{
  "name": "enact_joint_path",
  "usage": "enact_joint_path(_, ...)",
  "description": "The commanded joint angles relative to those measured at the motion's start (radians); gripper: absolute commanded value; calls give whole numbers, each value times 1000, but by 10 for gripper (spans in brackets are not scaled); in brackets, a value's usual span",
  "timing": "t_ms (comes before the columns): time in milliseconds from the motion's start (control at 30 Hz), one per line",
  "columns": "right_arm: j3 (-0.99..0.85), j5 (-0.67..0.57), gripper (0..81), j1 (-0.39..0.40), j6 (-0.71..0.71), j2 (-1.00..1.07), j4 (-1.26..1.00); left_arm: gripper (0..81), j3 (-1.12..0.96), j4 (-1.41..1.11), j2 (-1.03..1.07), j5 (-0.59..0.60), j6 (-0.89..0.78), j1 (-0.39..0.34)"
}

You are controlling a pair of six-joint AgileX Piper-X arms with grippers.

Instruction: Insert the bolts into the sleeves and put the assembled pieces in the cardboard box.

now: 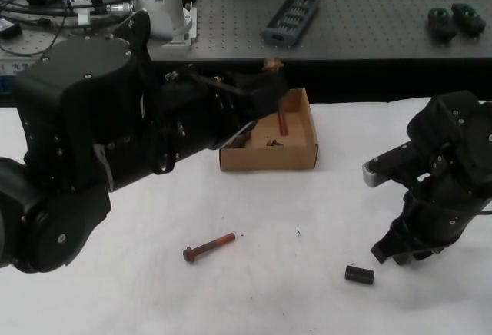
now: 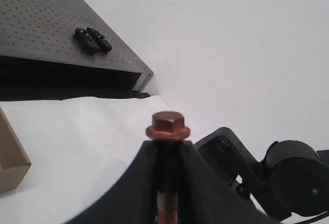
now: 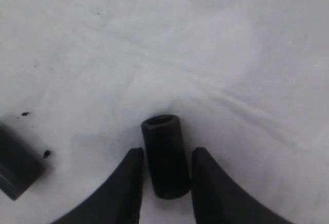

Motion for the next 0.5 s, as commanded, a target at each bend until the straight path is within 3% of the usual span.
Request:
enact_joint_path(0, -12, -10, 242, -8, -45, 25, 6, 6, -4, -17, -14, -4, -16, -6)
enact_joint_path(467, -32, 50, 242, -8, -136, 29, 24, 6, -4, -17, -14, 8, -47, -8)
